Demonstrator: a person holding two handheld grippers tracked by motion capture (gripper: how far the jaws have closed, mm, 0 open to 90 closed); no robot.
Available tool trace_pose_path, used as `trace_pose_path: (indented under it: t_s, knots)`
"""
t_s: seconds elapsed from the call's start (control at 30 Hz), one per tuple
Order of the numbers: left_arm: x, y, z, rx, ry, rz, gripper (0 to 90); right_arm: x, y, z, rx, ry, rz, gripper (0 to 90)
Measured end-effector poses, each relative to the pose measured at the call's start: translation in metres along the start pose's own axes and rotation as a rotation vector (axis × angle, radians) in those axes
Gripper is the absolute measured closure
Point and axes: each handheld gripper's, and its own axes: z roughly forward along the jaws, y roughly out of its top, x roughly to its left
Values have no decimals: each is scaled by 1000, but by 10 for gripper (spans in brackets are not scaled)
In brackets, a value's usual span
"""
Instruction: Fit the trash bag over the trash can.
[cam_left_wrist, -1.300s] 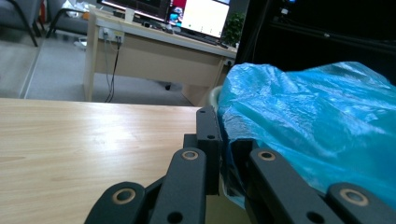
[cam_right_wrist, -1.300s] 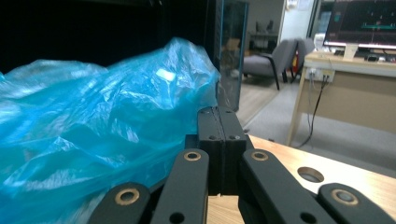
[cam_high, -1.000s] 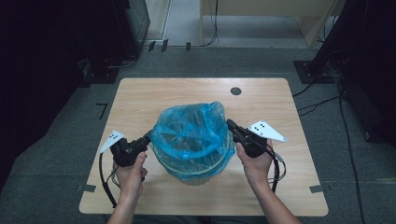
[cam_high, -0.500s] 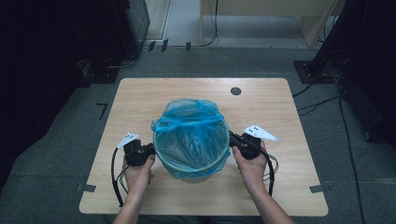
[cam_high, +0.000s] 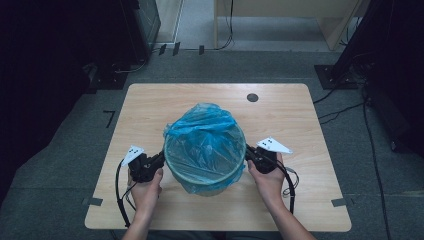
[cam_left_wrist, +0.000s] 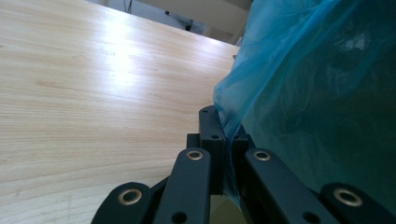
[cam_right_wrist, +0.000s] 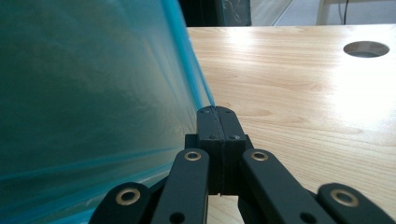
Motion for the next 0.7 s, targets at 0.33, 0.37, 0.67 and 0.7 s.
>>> trace_pose_path:
  t_s: [0.33,0.37,0.67,0.7]
  knots:
    - [12,-22,36,225,0,-51,900,12,33,-26,-84,-22,-67,900]
    - [11,-21,36,225,11,-44,900,11,33,-26,-80,-30,-73,900]
    - [1,-6,1,0,6,-25,870,3,-3,7,70,7,-11,900]
    - [0,-5,-2,-13,-1,-21,868,3,-7,10,93,0,-15,900]
